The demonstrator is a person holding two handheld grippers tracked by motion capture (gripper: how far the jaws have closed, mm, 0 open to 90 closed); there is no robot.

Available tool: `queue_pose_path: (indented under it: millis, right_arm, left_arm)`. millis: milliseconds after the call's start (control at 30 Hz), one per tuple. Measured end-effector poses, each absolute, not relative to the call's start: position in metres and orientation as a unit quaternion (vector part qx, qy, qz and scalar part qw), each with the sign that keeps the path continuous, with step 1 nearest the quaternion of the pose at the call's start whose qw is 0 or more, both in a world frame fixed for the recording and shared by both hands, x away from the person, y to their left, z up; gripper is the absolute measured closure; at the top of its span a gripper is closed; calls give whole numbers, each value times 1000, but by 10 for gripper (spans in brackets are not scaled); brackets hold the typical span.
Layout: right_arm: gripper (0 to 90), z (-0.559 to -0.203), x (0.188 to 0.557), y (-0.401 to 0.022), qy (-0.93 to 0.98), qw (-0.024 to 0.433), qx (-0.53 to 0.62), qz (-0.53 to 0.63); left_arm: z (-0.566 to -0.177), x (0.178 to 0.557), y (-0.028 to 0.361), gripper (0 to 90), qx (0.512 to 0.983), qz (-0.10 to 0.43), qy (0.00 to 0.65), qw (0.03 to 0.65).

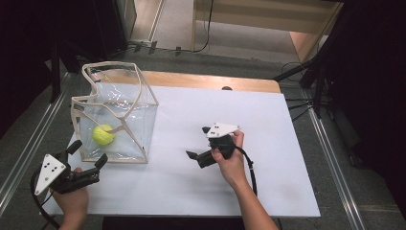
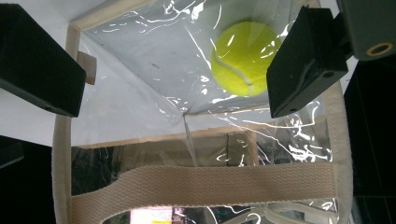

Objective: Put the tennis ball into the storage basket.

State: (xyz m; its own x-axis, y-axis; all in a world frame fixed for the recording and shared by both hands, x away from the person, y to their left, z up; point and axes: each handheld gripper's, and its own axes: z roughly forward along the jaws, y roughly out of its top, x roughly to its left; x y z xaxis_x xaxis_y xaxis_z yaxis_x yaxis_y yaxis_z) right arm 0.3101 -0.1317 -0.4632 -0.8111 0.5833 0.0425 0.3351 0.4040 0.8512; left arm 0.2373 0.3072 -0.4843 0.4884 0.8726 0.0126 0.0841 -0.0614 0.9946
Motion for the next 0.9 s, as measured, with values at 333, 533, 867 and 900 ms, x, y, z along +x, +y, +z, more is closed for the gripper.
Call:
queue_pose_path:
  millis: [333, 533, 867, 900]
  right_arm:
    - [0, -473, 298, -171, 814, 149, 314, 465]
    - [0, -478, 290, -193, 804, 158, 332, 467]
    - [0, -486, 275, -225, 786, 180, 364, 466]
    - [0, -487, 273, -228, 785, 182, 366, 467]
  left_arm:
    - [-484, 237, 307, 53, 643, 342, 372, 576]
    - [-484, 237, 307, 54, 644, 343, 371, 574]
    - [-485, 237, 307, 54, 647, 345, 369, 571]
    - [-485, 237, 306, 54, 647, 345, 368, 571]
